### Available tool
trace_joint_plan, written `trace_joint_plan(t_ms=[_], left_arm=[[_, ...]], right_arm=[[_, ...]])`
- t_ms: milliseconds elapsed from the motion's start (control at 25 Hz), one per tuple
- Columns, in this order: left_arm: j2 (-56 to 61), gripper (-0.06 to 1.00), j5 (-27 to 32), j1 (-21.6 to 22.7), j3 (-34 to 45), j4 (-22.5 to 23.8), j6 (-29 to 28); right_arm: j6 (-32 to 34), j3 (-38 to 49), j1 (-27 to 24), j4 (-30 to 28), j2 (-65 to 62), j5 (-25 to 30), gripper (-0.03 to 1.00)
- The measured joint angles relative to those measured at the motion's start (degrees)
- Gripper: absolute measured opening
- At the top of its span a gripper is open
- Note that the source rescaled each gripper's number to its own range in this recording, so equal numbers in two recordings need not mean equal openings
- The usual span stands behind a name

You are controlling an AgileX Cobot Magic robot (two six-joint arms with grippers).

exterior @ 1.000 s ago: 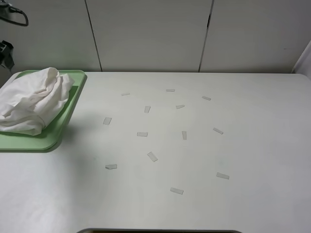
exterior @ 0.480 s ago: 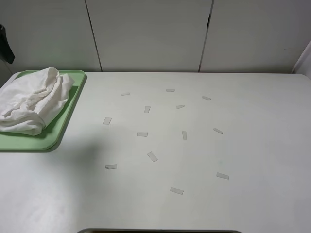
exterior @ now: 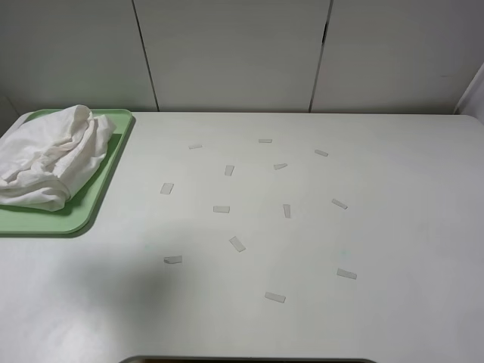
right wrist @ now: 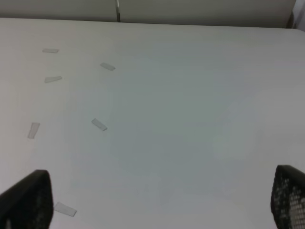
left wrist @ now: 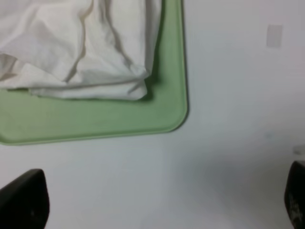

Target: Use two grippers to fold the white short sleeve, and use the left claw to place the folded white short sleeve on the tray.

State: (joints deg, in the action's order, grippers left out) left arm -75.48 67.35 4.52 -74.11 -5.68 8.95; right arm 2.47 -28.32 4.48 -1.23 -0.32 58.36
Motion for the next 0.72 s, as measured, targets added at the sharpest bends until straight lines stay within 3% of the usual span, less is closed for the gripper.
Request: trace_joint_plan(t_ms=[560,720], left_arm=[[19.63,0.96,0.12,0.00,0.17,-0.13,-0.21],[26.60,0.96,0.12,0.00,3.73,-0.30,-0.21]], right_arm=[[0.00,0.00,0.00,0.00,0.00,0.00,1.00],[0.00,0.00,0.00,0.00,0.00,0.00,1.00]])
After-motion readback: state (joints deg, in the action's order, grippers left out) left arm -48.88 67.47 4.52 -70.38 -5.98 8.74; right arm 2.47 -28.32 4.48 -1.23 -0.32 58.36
